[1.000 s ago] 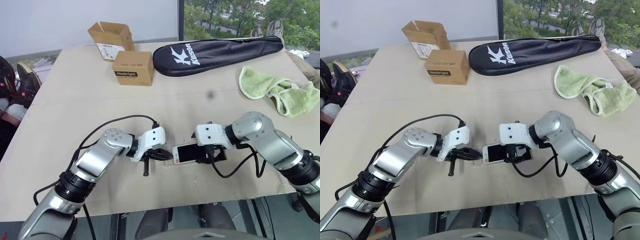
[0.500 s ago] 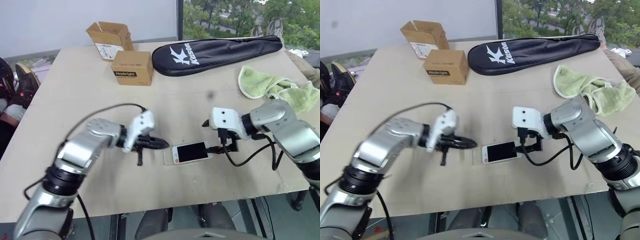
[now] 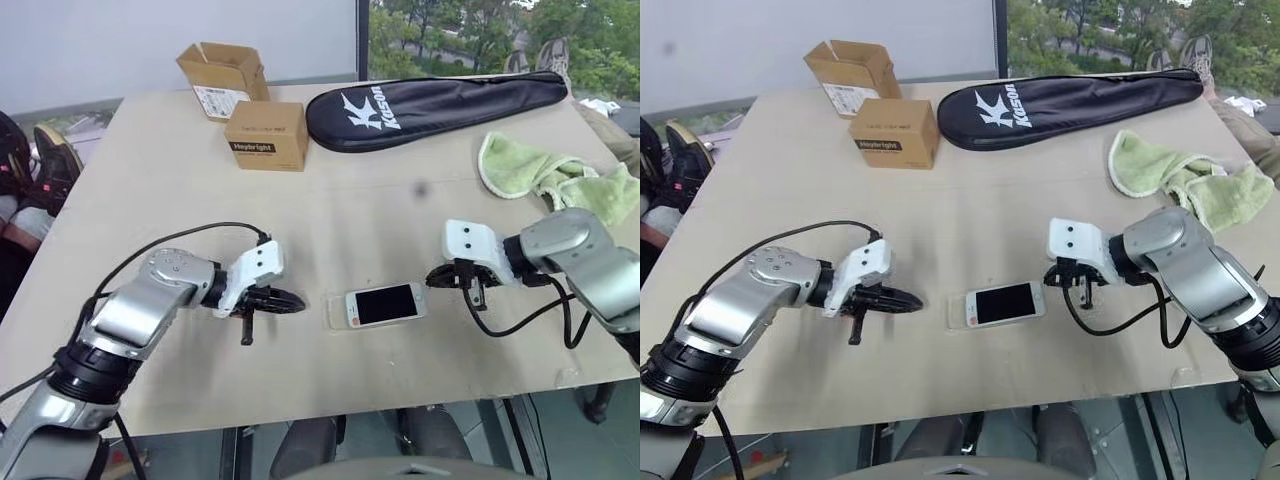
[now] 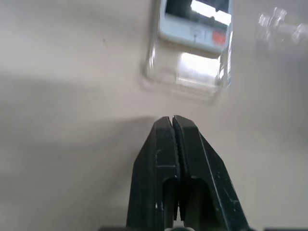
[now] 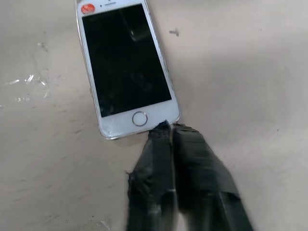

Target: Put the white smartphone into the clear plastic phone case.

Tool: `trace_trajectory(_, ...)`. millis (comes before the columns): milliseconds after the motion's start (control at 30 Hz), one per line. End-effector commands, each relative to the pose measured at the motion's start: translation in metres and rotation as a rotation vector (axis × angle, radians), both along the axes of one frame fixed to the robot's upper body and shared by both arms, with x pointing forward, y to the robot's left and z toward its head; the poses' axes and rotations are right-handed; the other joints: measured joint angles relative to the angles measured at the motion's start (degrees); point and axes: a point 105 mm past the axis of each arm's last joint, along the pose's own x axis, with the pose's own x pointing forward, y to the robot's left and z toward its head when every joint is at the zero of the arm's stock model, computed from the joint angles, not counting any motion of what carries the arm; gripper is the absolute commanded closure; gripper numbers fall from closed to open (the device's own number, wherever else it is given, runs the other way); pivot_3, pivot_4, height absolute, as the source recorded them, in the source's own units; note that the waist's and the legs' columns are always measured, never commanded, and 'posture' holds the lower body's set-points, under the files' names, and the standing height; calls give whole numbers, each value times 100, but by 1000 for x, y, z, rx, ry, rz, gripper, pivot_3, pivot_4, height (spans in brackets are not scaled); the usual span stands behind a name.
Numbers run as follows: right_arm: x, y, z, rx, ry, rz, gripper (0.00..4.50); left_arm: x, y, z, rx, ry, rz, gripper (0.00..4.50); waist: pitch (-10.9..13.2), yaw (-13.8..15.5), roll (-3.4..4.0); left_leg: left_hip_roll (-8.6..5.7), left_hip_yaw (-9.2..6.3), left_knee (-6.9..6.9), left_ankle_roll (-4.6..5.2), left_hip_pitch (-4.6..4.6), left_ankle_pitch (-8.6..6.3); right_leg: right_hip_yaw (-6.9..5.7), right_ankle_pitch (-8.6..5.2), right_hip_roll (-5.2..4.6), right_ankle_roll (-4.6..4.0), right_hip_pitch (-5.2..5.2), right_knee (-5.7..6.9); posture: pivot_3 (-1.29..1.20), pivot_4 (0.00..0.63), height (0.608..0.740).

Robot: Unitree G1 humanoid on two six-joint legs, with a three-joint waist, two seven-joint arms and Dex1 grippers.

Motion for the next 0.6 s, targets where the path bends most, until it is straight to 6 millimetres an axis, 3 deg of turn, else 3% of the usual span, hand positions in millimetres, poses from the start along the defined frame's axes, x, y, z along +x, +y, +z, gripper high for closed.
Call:
trace_trajectory(33, 0, 0, 5, -3, -35, 4, 4478, 7, -12, 2, 19, -73, -53, 4500, 0, 2, 0, 0, 0, 1, 0, -1, 0, 0, 0, 0, 0, 0, 0, 0, 150, 740)
trace_trajectory(400, -4, -22, 1, -44, -20, -85, 4478, 10, -52, -4, -88, -67, -82, 4500, -1, 35, -1, -4, -2, 8, 1, -2, 0, -2, 0, 0, 1, 1, 1, 0, 150, 740)
trace_trajectory(600, -5, -34, -2, -80, -19, -125, 4478, 11, -58, -4, -103, -69, -81, 4500, -1, 24, -1, -4, -3, 14, 1, -4, 0, -2, 0, -1, 1, 1, 4, 0, 150, 740)
